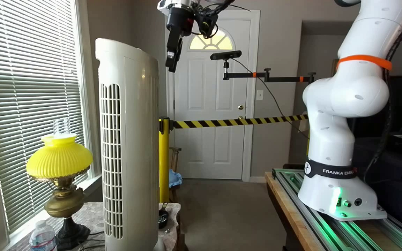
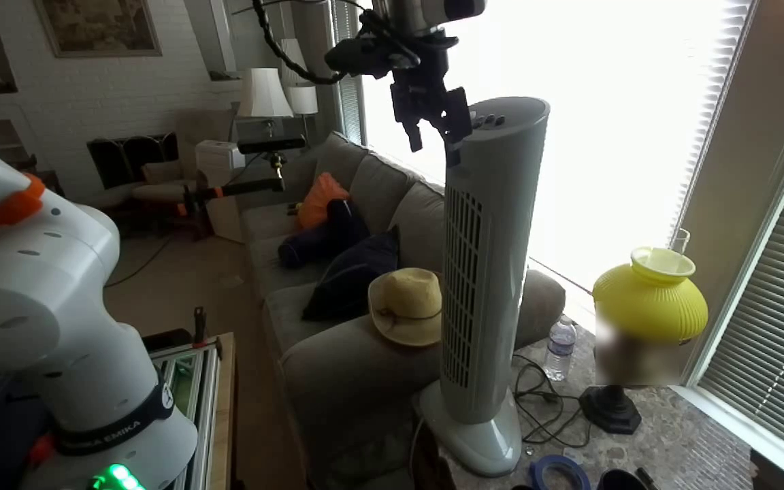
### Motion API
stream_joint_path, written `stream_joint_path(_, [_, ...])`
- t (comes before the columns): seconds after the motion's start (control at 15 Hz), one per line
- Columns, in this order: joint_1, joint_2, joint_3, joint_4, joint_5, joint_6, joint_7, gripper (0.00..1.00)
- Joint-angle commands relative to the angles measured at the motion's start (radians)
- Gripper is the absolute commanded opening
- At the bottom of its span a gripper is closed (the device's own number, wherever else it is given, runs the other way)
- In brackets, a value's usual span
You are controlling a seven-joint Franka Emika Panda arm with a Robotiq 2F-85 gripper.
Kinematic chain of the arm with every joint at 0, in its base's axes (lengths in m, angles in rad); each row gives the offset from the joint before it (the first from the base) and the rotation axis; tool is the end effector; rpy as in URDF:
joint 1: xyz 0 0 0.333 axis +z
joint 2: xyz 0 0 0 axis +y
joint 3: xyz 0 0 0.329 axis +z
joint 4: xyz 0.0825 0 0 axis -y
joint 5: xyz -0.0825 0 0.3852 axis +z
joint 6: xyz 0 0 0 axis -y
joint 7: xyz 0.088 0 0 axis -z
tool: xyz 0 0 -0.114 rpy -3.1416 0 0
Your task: Put the hat on the air filter
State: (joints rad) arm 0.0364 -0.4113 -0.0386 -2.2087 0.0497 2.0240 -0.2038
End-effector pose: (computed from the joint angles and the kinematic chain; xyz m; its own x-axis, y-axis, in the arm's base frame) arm 0.4494 0.0000 0.5701 0.9563 0.1783 0.2318 0.1873 -0.9822 -0.0172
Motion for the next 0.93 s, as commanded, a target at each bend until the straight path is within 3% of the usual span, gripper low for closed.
stream_joint_path(0.0, [0.072,0.012,0.071,-0.052,0.102,0.062,0.074,1.00])
stream_joint_path(0.33, [0.186,0.102,0.212,-0.046,0.162,0.128,0.120,1.00])
stream_joint_path(0.67, [0.252,0.311,0.303,0.043,0.065,0.216,-0.006,1.00])
stream_joint_path(0.87, [0.260,0.460,0.335,0.139,-0.057,0.233,-0.058,1.00])
